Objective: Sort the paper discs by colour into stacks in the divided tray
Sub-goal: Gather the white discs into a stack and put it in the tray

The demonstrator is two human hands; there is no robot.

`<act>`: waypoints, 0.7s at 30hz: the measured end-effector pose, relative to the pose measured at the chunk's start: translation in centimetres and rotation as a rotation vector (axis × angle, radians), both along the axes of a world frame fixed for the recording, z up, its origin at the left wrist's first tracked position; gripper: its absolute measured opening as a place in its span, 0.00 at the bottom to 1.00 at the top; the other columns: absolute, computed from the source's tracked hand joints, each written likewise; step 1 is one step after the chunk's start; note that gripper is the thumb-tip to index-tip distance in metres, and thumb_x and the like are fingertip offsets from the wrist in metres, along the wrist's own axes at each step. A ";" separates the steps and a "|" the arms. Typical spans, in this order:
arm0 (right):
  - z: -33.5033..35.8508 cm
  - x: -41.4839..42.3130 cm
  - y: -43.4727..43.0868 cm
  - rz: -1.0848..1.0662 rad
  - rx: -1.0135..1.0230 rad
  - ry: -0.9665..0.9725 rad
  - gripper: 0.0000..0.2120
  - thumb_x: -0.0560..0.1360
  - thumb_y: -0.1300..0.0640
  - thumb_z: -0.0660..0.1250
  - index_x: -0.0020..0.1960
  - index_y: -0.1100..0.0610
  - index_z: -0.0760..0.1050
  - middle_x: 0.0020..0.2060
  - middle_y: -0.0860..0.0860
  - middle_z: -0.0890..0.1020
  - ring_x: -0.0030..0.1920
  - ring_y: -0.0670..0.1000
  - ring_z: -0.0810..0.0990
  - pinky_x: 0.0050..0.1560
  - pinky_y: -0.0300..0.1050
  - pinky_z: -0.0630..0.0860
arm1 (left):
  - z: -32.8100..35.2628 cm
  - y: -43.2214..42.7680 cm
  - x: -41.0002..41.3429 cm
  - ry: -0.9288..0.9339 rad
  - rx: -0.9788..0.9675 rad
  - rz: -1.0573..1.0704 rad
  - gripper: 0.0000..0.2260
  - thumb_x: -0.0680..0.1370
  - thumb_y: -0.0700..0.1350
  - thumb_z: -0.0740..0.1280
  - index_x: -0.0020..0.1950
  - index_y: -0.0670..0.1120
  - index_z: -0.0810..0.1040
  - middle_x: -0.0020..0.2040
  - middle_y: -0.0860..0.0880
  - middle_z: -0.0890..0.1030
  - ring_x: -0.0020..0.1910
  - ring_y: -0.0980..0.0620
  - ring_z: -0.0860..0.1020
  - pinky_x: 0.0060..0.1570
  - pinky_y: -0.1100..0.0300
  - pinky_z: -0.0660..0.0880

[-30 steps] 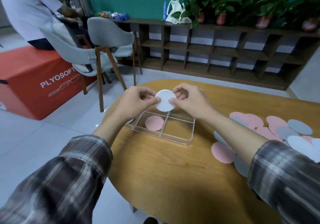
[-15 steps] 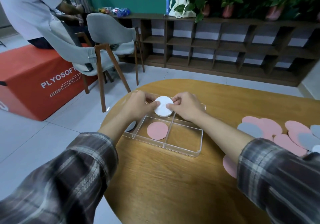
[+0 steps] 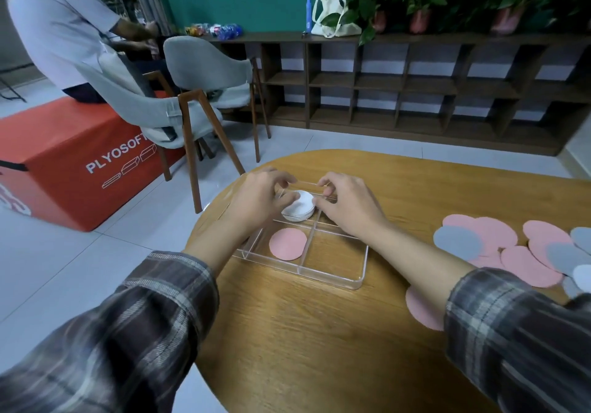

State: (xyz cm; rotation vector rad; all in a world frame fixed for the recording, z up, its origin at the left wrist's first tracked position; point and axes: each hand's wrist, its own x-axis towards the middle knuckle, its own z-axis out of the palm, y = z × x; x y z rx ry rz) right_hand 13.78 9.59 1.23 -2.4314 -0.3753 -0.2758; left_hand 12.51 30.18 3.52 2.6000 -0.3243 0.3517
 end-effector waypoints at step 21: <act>0.9 -15.8 -26.0 -0.179 0.115 -0.044 0.13 0.73 0.58 0.76 0.57 0.50 0.81 0.46 0.44 0.81 0.43 0.33 0.75 0.43 0.29 0.66 | 1.1 -24.3 -7.2 -0.005 0.042 -0.501 0.14 0.76 0.48 0.77 0.60 0.50 0.85 0.55 0.51 0.78 0.44 0.51 0.77 0.49 0.60 0.75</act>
